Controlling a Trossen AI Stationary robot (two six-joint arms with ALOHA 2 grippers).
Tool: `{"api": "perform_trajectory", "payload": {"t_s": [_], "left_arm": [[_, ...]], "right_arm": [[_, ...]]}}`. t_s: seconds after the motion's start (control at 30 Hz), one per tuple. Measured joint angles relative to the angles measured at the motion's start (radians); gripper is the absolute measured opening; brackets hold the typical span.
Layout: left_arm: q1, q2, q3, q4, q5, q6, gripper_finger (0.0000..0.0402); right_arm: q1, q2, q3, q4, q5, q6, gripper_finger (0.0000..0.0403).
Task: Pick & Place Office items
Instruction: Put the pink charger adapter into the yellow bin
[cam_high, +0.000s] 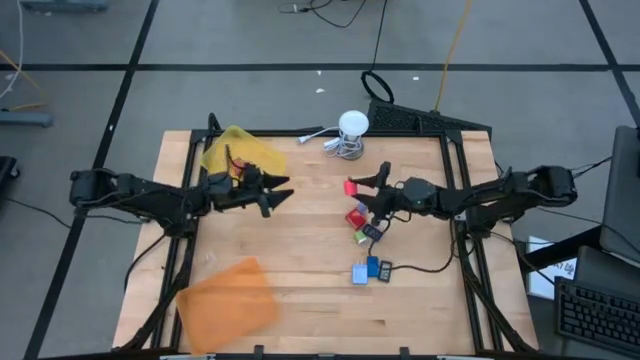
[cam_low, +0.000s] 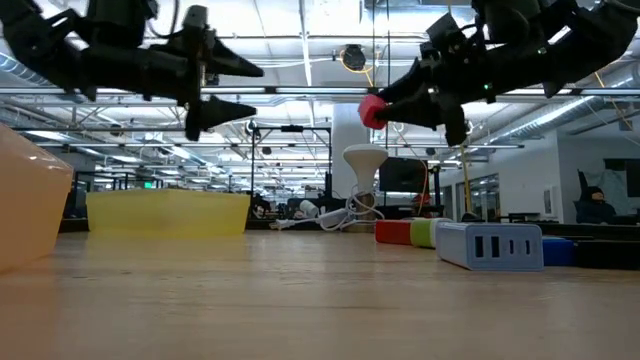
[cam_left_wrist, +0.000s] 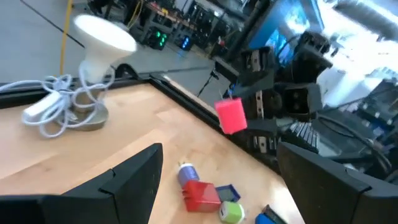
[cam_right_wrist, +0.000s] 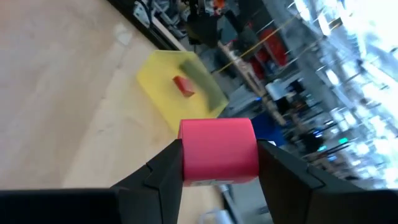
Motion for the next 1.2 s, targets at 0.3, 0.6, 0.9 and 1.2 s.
{"api": "perform_trajectory", "payload": {"t_s": [0.3, 0.6, 0.9, 1.2], "left_arm": [[-0.019, 0.284, 0.273, -0.012, -0.026, 0.035, 0.0319], [-0.019, 0.496, 0.452, -0.011, 0.012, 0.042, 0.0319], [-0.021, 0.547, 0.530, 0.000, 0.040, 0.043, 0.0319], [-0.045, 0.547, 0.526, 0.042, 0.064, 0.061, 0.0319]], "right_arm": [[0.058, 0.061, 0.000, 0.155, 0.094, -0.178, 0.0164], [0.094, 0.064, 0.000, 0.205, 0.119, -0.234, 0.0164], [0.093, 0.067, 0.001, 0.195, 0.134, -0.219, 0.0164], [0.095, 0.064, 0.000, 0.196, 0.136, -0.206, 0.0164]]}}
